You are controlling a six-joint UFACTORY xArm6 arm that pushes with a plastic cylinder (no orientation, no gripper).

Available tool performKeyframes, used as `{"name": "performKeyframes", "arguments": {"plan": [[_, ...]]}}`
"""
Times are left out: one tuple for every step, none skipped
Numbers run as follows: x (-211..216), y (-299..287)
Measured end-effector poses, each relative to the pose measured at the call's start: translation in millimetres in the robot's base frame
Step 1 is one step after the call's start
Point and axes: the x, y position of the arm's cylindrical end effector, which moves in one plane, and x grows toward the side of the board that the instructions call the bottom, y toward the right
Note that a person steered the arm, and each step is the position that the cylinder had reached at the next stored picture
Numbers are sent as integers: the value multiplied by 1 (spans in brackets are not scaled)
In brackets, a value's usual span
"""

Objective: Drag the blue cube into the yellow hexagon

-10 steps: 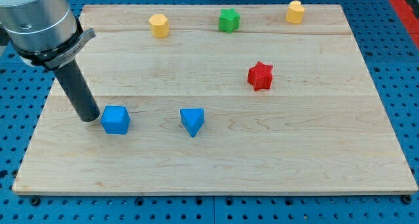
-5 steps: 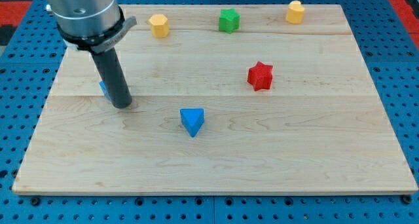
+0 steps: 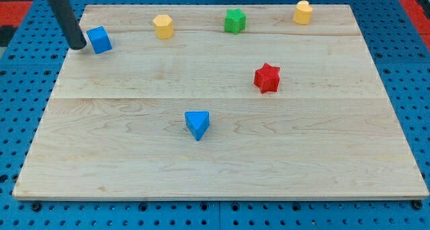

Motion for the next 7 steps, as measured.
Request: {"name": "performKeyframes", "arguments": {"plan": [[0,48],[-1,95],[-5,136],[-17,168],[-35,189],[-61,191],[-79,129]]}}
